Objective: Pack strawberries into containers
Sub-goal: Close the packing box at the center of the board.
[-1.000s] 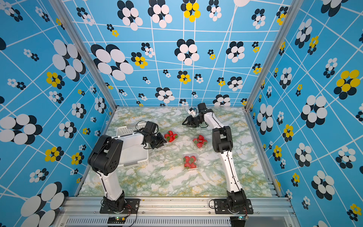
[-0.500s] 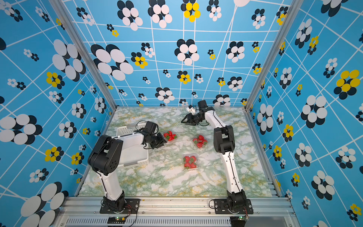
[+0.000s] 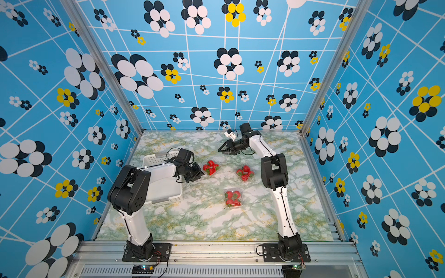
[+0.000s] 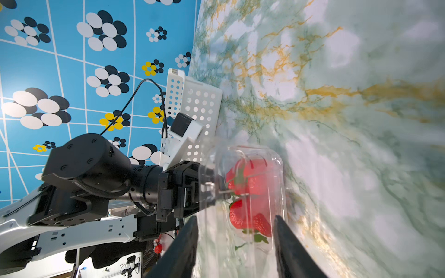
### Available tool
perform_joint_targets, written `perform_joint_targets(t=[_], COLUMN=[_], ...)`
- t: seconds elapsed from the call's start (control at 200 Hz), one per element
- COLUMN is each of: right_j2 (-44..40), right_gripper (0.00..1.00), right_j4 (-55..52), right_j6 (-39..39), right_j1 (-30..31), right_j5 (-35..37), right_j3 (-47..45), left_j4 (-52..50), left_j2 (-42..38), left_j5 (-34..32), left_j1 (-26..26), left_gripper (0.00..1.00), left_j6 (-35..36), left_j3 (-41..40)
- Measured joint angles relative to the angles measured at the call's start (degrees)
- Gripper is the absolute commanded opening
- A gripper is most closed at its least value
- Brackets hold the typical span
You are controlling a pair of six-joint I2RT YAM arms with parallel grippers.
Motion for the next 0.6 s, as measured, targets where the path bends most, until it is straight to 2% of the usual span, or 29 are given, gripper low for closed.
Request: perform_joint_targets(t=[0.605], right_j2=[-5.1], right_gripper=[0.51], right_j4=[3.1], right_j6=[0.1], right_j1=[4.3], right_j5=[-4.2], right_j3=[-6.7], left_j4=[4.5], left_j2=[-0.9], left_j5=[0.2], left_j1=[0.1], left_gripper=[0.3], left_j6=[0.0], left_j3=[-2.7])
